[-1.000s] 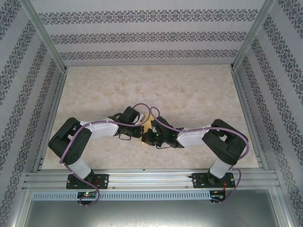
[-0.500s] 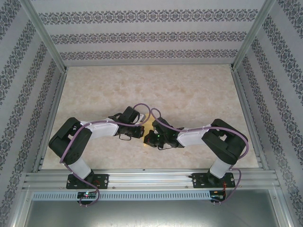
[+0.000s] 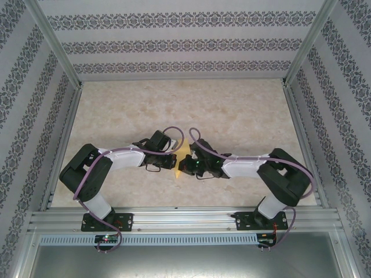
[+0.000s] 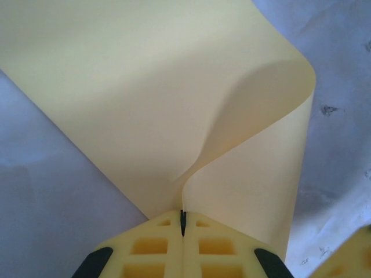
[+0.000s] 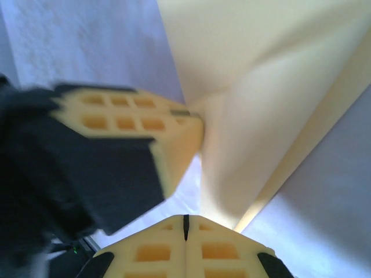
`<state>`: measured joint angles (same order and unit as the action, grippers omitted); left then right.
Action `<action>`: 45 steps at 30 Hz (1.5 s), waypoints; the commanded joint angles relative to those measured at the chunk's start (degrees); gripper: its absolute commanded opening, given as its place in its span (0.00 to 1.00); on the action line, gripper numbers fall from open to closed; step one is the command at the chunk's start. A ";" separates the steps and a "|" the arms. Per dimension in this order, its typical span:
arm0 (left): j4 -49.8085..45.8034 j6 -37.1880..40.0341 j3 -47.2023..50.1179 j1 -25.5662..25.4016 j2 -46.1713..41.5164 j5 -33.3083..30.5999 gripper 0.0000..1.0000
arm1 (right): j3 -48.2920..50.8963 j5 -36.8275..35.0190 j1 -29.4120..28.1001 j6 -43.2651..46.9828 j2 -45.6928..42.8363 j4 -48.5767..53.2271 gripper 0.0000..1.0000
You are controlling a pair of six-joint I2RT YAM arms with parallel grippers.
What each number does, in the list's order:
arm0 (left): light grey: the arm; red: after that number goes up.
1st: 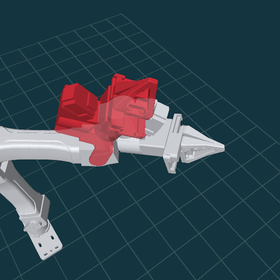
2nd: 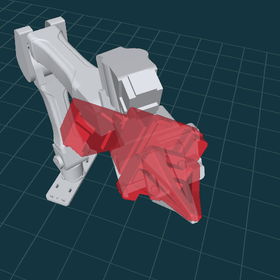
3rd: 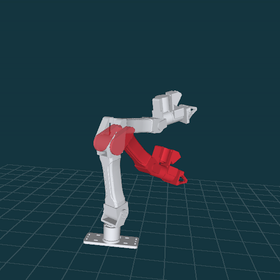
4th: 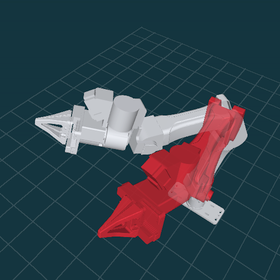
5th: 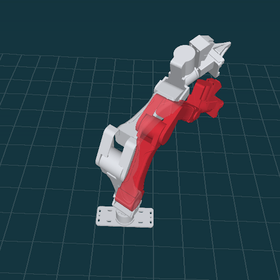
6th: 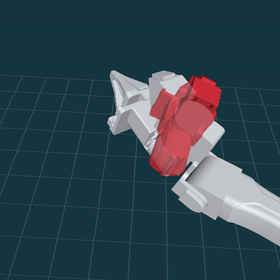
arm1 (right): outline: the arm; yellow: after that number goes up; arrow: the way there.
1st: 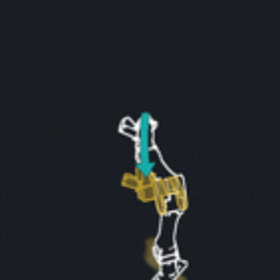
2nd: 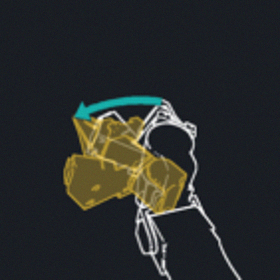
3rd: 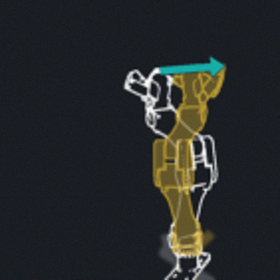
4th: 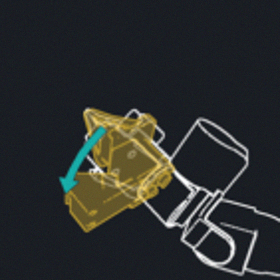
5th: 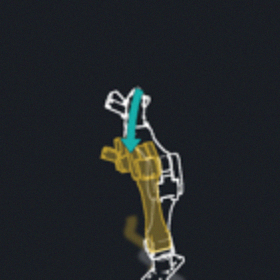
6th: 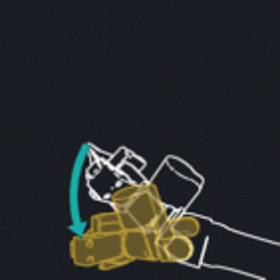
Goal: Fold a paper plane with a square sheet of paper (pick it up from the middle)
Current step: Third fold the triangle at the center of the table.
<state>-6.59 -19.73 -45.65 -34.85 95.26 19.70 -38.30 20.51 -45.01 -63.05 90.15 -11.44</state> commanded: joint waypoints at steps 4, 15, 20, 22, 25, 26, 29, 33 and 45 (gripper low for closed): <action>-1.08 -0.14 1.49 0.57 0.42 -0.52 0.00 | -8.50 -1.03 8.30 12.11 -0.17 13.75 0.01; -0.97 -0.14 1.48 0.55 0.24 -0.16 0.00 | -24.08 3.22 12.10 21.51 16.21 21.23 0.01; -1.06 -0.05 1.32 0.51 0.53 -0.12 0.00 | -26.67 2.91 12.67 23.21 20.44 24.45 0.00; -1.10 -0.08 1.29 0.50 0.46 -0.18 0.00 | -25.68 2.13 12.76 23.01 20.66 23.98 0.00; -1.07 -0.13 1.22 0.57 0.32 -0.27 0.00 | -25.18 2.21 13.11 22.94 21.44 24.25 0.00; -1.13 -0.14 1.11 0.49 0.12 -0.28 0.00 | -25.00 1.90 13.11 22.88 21.58 24.31 0.00; -0.66 -0.36 1.11 0.53 -0.42 0.13 0.00 | -24.36 1.82 13.19 22.71 21.58 23.76 0.00; -0.71 -0.49 1.22 0.49 -1.03 -0.17 0.00 | -24.19 1.95 13.19 22.70 21.65 23.68 0.00; -0.27 -0.86 2.65 0.49 -3.45 -1.00 0.00 | -24.97 2.50 13.21 22.79 22.51 24.15 0.00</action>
<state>-6.07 -19.94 -43.94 -34.85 93.58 19.44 -63.26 23.66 -32.36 -41.56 110.45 10.24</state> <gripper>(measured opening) 0.058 0.054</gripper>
